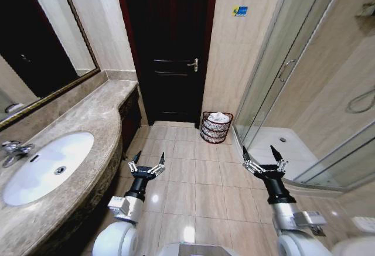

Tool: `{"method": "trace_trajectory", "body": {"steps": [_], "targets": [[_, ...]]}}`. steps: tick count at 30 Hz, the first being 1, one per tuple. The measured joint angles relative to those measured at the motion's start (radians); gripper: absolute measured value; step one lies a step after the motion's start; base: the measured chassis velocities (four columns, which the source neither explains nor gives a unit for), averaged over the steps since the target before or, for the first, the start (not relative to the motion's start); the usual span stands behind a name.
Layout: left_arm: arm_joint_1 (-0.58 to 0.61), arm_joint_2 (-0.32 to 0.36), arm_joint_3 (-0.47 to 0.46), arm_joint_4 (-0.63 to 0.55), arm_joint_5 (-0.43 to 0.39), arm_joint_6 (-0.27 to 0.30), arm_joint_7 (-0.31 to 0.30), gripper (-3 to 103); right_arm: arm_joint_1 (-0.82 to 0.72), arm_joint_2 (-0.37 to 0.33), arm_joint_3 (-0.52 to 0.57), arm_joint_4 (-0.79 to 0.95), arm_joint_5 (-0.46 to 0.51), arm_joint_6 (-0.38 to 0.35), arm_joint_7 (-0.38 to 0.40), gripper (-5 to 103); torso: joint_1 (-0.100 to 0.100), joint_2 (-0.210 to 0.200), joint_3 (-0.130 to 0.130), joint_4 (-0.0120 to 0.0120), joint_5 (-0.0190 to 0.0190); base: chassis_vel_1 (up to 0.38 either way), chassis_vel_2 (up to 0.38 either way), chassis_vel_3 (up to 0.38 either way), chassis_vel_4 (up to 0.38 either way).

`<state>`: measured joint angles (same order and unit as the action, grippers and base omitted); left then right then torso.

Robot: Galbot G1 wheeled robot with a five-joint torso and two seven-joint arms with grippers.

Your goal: Discard the used towel into the hamper.

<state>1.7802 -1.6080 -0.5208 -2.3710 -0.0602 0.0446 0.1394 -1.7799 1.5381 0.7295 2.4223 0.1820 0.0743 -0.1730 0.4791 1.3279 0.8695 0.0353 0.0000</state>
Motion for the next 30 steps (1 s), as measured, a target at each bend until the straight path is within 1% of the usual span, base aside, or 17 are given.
{"method": "trace_trajectory", "body": {"steps": [30], "targets": [[0.000, 0.000, 0.000, 0.000, 0.000, 0.000, 0.000, 100, 0.000, 0.000, 0.000, 0.000, 0.000, 0.000, 0.000, 100, 0.000, 0.000, 0.000, 0.0000, 0.0000, 0.000, 0.000, 0.000, 0.000]]}}
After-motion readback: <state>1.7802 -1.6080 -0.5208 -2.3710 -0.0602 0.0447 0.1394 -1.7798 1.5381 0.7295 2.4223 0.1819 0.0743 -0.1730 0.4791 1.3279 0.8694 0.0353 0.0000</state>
